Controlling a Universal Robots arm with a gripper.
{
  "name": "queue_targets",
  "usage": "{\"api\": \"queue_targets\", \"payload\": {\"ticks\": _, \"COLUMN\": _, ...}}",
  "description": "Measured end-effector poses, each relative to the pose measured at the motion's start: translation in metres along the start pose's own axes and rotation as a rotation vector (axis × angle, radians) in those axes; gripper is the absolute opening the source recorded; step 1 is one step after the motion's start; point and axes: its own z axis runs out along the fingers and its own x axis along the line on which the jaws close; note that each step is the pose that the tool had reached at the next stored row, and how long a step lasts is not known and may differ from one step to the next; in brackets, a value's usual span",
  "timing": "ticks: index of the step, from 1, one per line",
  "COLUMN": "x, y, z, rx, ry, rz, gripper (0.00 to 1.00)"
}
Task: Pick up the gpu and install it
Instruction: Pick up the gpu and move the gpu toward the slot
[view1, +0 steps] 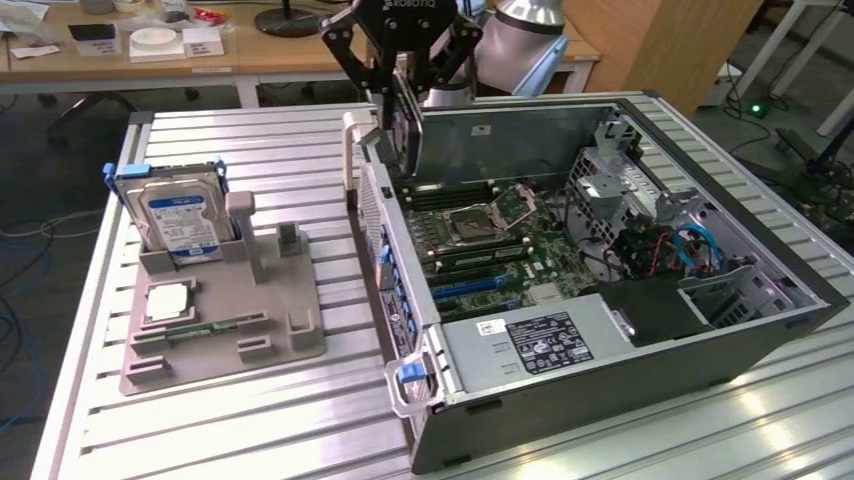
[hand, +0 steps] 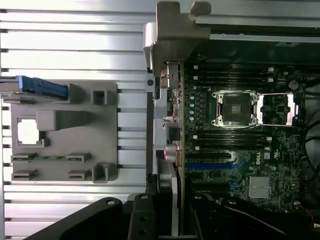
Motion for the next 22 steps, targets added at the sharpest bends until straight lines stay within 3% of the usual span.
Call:
{"api": "queue_targets", "payload": {"ticks": 4, "x": -0.018, "y": 0.0001, "z": 0.0001, "rx": -0.0001, "ry": -0.0001, "rz": 0.0, "gripper": 0.28}}
{"api": "queue_targets", "payload": {"ticks": 22, "x": -0.054, "y": 0.0002, "z": 0.0002, "rx": 0.0, "ry": 0.0, "rz": 0.0, "gripper": 0.28}}
